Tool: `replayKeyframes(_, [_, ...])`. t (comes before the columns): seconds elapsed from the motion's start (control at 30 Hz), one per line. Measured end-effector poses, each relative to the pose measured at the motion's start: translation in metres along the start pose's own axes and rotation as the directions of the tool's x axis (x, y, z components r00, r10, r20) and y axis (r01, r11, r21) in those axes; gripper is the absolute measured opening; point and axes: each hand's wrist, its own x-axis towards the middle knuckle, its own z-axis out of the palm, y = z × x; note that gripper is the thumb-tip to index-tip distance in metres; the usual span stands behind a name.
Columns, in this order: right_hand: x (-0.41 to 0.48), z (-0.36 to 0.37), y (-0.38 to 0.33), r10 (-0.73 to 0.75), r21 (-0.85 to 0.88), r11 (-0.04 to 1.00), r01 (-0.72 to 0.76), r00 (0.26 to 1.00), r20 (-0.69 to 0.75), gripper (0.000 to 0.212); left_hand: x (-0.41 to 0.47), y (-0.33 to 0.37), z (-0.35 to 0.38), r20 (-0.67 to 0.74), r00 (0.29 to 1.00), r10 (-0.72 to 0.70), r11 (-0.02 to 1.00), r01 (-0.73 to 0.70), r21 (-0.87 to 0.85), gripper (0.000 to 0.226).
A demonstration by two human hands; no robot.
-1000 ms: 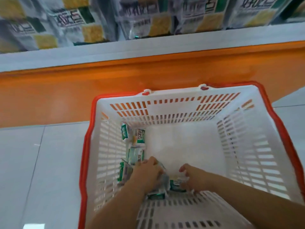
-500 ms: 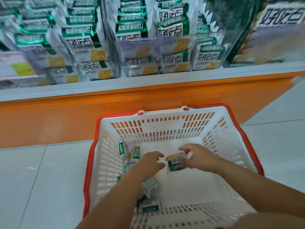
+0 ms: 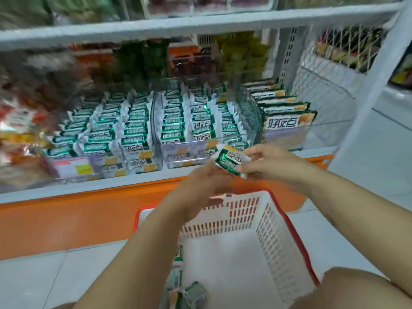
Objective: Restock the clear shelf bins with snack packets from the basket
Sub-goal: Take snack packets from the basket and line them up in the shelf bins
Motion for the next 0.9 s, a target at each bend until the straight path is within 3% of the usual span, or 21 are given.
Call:
replayKeyframes(0.1, [-0.001,0.001,-0.022,-0.092,-0.072,0.994,0.083,0.987,-0.131,0.034,0.001,0.022,0.005,-0.057,0.994,0.095,0.983,-0.103,-0.151,0.023])
replayKeyframes(0.2, [0.002,0.002,-0.037,-0.248,-0.274,0.945,0.178,0.937,-0.245,0.037,0.013,0.041,0.010,-0.204,0.962,0.181,0.965,-0.214,-0.155,0.018])
replayKeyframes(0.3, [0.013,-0.001,-0.044,-0.387,-0.379,0.879,0.289,0.896,-0.216,0.046,0.033,0.056,0.008,-0.415,0.861,0.293,0.950,-0.311,0.025,0.017])
replayKeyframes(0.37, [0.023,-0.014,-0.045,-0.429,-0.432,0.845,0.315,0.882,-0.194,0.055,0.047,0.067,0.000,-0.479,0.798,0.367,0.930,-0.316,0.187,0.030])
replayKeyframes(0.47, [0.043,-0.045,-0.037,-0.470,-0.570,0.785,0.245,0.834,-0.289,0.054,0.070,0.085,-0.015,-0.463,0.744,0.481,0.859,-0.296,0.418,0.047])
replayKeyframes(0.6, [0.070,-0.059,-0.021,-0.434,-0.589,0.787,0.184,0.844,-0.316,0.050,0.110,0.106,-0.029,-0.383,0.697,0.606,0.699,-0.237,0.675,0.033])
replayKeyframes(0.73, [0.092,-0.059,-0.012,-0.485,-0.605,0.767,0.214,0.810,-0.328,0.040,0.165,0.124,-0.042,-0.338,0.687,0.644,0.561,-0.123,0.819,0.042])
replayKeyframes(0.9, [0.111,-0.063,-0.002,-0.559,-0.611,0.753,0.245,0.727,-0.398,0.032,0.223,0.143,-0.054,-0.270,0.726,0.633,0.428,-0.036,0.903,0.047])
